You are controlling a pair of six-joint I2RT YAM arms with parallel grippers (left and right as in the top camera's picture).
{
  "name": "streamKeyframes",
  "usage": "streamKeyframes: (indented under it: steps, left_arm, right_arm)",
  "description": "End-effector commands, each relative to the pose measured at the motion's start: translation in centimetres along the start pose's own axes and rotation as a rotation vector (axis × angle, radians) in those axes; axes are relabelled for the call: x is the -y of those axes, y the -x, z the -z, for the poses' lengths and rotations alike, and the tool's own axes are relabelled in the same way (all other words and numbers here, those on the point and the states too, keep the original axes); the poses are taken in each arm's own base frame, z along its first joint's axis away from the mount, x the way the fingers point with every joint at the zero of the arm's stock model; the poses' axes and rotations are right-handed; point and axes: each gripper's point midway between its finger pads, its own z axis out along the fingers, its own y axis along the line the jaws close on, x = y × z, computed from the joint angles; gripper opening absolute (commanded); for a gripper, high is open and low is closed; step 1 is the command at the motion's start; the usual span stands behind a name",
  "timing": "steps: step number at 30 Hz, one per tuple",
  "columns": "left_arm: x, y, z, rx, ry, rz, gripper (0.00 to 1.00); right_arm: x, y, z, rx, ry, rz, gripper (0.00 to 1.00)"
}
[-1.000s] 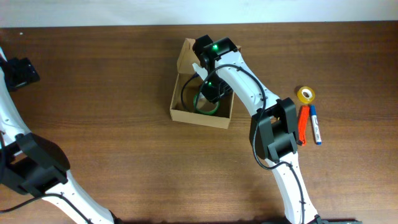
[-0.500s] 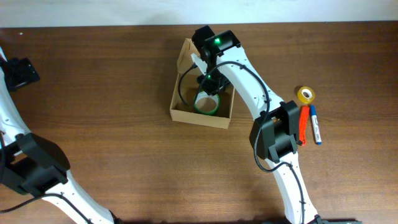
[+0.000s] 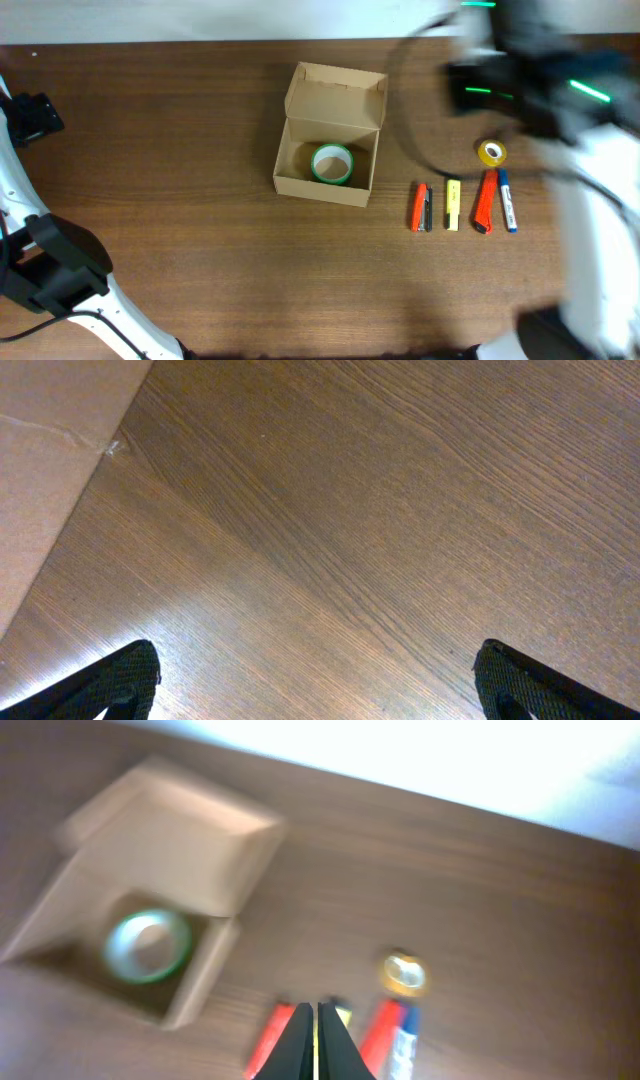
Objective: Pack container
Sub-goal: 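Withdraw the right gripper toward the clear tape roll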
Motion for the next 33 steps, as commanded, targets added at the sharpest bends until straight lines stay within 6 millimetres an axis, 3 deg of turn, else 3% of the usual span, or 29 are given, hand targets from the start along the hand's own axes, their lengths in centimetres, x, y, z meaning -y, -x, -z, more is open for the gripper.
streamKeyframes:
  steps: [1,3,4,6,8,11,14,19,21,24,25,26,29,33]
  left_arm:
    - [0.0,0.0,0.6,0.012,-0.008,-0.012,1.00]
    - [0.0,0.0,0.7,0.012,-0.008,-0.012,1.00]
    - [0.0,0.0,0.7,0.012,-0.008,-0.012,1.00]
    - [0.0,0.0,0.6,0.012,-0.008,-0.012,1.00]
    - [0.0,0.0,0.6,0.012,-0.008,-0.012,1.00]
    - [0.0,0.0,0.6,0.012,-0.008,-0.012,1.00]
    - [0.0,0.0,0.7,0.012,-0.008,-0.012,1.00]
    - [0.0,0.0,0.7,0.012,-0.008,-0.012,1.00]
    - [0.0,0.0,0.6,0.012,-0.008,-0.012,1.00]
    - [0.0,0.0,0.6,0.012,-0.008,-0.012,1.00]
    - [0.0,0.0,0.7,0.012,-0.008,-0.012,1.00]
    - [0.0,0.0,0.6,0.012,-0.008,-0.012,1.00]
    - [0.0,0.0,0.6,0.012,-0.008,-0.012,1.00]
    - [0.0,0.0,0.6,0.012,-0.008,-0.012,1.00]
  right_arm:
    - [7.0,-3.9,1.2,-0.037,-0.155,-0.189,0.04]
    - [11.2,-8.0,0.9,-0.099,-0.209,-0.329,0.04]
    - [11.6,-10.3,-0.2,-0.167,-0.173,-0.389,0.04]
    - [10.7,-14.3,-3.4,-0.324,-0.094,-0.452,0.04]
    - [9.4,-17.1,-6.7,-0.424,-0.065,-0.462,0.04]
    - [8.4,-19.4,-10.3,-0.485,-0.050,-0.460,0.04]
    - [9.0,-19.4,-13.8,-0.488,-0.052,-0.459,0.04]
    - [9.8,-20.2,-21.3,-0.554,-0.039,-0.461,0.04]
    - [10.4,-19.5,-23.6,-0.562,-0.036,-0.458,0.04]
    - [11.5,-17.6,-25.5,-0.533,-0.043,-0.450,0.08]
    - [11.9,-16.9,-25.9,-0.517,-0.046,-0.449,0.33]
    - [12.2,-16.4,-26.3,-0.507,-0.050,-0.448,0.39]
    - [12.9,-15.9,-27.2,-0.497,-0.079,-0.452,0.49]
    - [12.9,-17.4,-27.8,-0.606,-0.078,-0.523,0.49]
